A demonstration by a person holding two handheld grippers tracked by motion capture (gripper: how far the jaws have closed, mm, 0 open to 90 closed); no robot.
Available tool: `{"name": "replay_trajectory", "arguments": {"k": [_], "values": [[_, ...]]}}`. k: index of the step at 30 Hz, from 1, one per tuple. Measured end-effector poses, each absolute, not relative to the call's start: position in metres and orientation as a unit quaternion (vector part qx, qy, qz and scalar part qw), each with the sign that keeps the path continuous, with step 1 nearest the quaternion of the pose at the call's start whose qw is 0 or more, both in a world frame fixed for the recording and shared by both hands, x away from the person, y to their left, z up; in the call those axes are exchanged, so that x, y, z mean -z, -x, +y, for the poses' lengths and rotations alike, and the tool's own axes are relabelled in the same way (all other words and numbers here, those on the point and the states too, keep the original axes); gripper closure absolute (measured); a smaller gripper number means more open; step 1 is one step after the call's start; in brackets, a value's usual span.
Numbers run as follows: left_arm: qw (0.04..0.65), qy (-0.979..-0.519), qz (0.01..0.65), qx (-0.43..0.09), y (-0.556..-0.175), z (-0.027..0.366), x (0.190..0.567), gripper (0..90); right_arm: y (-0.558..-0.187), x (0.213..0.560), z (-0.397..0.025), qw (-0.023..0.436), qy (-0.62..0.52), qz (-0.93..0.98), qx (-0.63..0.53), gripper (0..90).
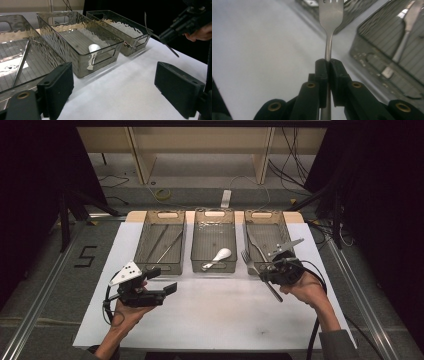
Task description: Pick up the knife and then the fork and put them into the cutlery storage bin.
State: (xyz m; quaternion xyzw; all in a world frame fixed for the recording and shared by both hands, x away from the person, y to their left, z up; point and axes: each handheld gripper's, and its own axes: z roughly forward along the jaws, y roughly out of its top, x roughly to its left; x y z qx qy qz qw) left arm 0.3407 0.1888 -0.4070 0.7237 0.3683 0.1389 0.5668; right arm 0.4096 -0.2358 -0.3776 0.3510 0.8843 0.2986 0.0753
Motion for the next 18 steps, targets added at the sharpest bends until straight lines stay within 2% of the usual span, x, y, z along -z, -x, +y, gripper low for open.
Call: {"name": "replay_trajectory", "arguments": {"k": [9, 18], "values": [[0.566, -0.725, 0.368, -0.138, -0.341, 0.189, 0.407, 15.1, -0.435, 0.351, -0.252, 0.114, -0.382, 0.858, -0.323, 85.6], [0.567, -0.723, 0.37, -0.137, -0.341, 0.189, 0.407, 15.1, -0.463, 0.334, -0.26, 0.119, -0.407, 0.838, -0.343, 85.6]]}}
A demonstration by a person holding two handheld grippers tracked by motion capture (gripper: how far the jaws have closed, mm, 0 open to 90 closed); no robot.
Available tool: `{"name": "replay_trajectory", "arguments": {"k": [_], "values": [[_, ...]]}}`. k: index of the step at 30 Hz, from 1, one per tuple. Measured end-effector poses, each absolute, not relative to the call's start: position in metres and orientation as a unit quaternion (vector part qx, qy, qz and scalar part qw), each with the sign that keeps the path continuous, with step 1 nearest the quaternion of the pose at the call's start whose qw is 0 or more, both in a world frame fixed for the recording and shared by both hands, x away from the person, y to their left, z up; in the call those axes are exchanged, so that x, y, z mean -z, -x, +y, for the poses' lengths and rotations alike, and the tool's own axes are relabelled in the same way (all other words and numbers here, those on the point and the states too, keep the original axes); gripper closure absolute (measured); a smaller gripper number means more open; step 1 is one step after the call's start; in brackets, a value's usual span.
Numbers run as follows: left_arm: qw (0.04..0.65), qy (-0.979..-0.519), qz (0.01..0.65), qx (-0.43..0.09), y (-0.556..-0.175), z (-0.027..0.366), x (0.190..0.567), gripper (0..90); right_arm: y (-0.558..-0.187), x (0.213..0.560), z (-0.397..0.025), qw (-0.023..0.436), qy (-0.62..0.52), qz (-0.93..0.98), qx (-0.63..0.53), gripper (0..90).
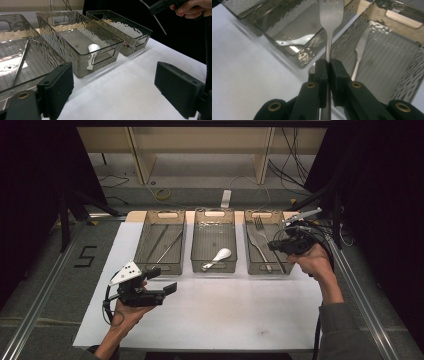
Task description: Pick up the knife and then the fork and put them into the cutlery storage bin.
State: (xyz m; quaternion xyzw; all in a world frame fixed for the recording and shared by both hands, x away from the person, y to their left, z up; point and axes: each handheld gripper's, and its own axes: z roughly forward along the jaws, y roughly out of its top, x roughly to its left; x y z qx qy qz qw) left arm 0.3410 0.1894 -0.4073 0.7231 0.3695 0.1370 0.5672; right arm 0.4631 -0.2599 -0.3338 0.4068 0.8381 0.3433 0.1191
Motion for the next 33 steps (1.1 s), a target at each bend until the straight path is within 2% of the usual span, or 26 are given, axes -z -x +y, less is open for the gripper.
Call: {"name": "replay_trajectory", "arguments": {"k": [22, 33], "values": [[0.571, -0.721, 0.369, -0.135, -0.341, 0.19, 0.407, 15.1, -0.524, 0.345, -0.264, 0.11, -0.475, 0.809, -0.329, 85.6], [0.572, -0.721, 0.368, -0.135, -0.341, 0.189, 0.407, 15.0, -0.54, 0.352, -0.266, 0.111, -0.5, 0.795, -0.323, 85.6]]}}
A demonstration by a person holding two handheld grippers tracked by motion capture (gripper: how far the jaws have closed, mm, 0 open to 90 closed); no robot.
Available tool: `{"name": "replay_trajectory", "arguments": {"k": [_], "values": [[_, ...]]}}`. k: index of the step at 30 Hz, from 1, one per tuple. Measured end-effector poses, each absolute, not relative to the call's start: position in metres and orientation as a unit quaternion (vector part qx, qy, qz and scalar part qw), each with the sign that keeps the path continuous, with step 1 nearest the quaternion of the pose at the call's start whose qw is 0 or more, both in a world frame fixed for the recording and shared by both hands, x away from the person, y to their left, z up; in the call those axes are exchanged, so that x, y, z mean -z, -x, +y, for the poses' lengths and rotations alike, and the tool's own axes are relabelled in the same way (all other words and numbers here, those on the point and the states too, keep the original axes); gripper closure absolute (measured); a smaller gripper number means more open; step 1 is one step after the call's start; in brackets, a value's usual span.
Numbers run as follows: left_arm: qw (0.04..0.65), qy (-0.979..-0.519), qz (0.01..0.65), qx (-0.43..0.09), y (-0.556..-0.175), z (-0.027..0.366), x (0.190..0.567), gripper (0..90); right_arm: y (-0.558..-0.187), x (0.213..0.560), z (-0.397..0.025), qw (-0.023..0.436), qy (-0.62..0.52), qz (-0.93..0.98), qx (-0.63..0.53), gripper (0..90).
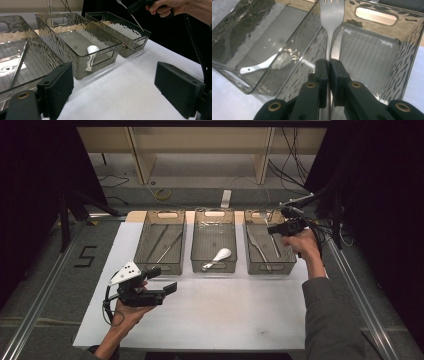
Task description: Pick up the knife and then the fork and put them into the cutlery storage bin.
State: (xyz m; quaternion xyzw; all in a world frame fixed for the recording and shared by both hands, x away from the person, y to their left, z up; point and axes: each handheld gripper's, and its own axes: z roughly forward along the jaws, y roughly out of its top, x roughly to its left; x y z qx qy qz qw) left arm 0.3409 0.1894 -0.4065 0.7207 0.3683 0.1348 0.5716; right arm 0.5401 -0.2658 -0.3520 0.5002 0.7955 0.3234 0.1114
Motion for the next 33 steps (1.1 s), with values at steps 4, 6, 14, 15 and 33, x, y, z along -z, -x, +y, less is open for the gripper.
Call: {"name": "replay_trajectory", "arguments": {"k": [4, 6, 14, 15, 33], "values": [[0.572, -0.721, 0.368, -0.135, -0.341, 0.189, 0.406, 15.0, -0.543, 0.356, -0.264, 0.111, -0.504, 0.794, -0.321, 85.6], [0.572, -0.72, 0.368, -0.134, -0.341, 0.189, 0.406, 15.1, -0.544, 0.357, -0.263, 0.111, -0.506, 0.794, -0.318, 85.6], [0.572, -0.72, 0.368, -0.135, -0.341, 0.19, 0.406, 15.0, -0.547, 0.366, -0.258, 0.109, -0.506, 0.798, -0.308, 85.7], [0.572, -0.721, 0.368, -0.135, -0.341, 0.19, 0.406, 15.0, -0.547, 0.366, -0.258, 0.108, -0.508, 0.797, -0.308, 85.6], [0.572, -0.721, 0.367, -0.135, -0.34, 0.19, 0.406, 15.0, -0.547, 0.392, -0.252, 0.102, -0.512, 0.803, -0.286, 85.5]]}}
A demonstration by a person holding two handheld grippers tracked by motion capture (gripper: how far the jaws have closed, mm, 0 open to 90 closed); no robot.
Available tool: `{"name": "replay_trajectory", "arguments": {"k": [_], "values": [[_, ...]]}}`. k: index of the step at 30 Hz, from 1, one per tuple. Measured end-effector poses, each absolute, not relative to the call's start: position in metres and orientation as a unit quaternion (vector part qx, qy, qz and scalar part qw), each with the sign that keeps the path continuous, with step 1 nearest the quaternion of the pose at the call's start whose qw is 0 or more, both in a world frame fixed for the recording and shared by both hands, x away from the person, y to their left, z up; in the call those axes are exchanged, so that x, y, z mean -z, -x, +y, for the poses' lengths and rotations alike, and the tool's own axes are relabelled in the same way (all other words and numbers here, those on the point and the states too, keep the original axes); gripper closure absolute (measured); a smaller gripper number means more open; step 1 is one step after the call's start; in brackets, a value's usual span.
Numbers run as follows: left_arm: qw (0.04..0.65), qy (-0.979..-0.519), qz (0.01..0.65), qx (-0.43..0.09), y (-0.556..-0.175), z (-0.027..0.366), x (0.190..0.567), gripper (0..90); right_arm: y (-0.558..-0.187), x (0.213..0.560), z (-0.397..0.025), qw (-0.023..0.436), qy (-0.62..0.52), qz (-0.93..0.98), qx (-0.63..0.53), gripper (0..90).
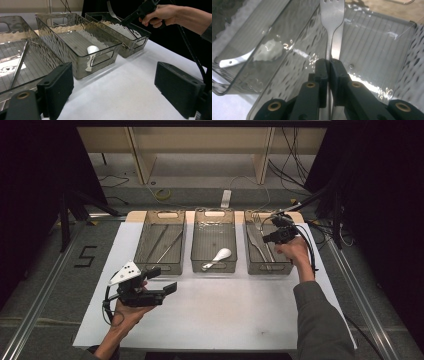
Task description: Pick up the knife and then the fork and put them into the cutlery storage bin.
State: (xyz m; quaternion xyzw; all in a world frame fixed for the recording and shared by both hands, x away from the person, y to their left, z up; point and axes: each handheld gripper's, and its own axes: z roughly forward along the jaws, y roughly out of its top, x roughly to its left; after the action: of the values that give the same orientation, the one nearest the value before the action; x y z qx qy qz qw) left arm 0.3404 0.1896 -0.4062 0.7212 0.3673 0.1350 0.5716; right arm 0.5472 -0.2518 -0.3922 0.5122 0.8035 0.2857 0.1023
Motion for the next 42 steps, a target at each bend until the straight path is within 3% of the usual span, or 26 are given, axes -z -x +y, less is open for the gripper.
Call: {"name": "replay_trajectory", "arguments": {"k": [10, 22, 34, 42], "values": [[0.571, -0.721, 0.369, -0.134, -0.341, 0.189, 0.406, 15.0, -0.549, 0.401, -0.248, 0.087, -0.525, 0.804, -0.265, 83.2], [0.569, -0.722, 0.37, -0.134, -0.34, 0.19, 0.407, 15.0, -0.538, 0.389, -0.246, 0.094, -0.511, 0.802, -0.293, 60.6], [0.574, -0.717, 0.374, -0.127, -0.341, 0.19, 0.407, 15.0, -0.494, 0.371, -0.237, 0.105, -0.48, 0.796, -0.354, 41.7], [0.577, -0.717, 0.375, -0.11, -0.343, 0.192, 0.409, 15.0, -0.46, 0.368, -0.23, 0.114, -0.453, 0.79, -0.396, 36.4]]}}
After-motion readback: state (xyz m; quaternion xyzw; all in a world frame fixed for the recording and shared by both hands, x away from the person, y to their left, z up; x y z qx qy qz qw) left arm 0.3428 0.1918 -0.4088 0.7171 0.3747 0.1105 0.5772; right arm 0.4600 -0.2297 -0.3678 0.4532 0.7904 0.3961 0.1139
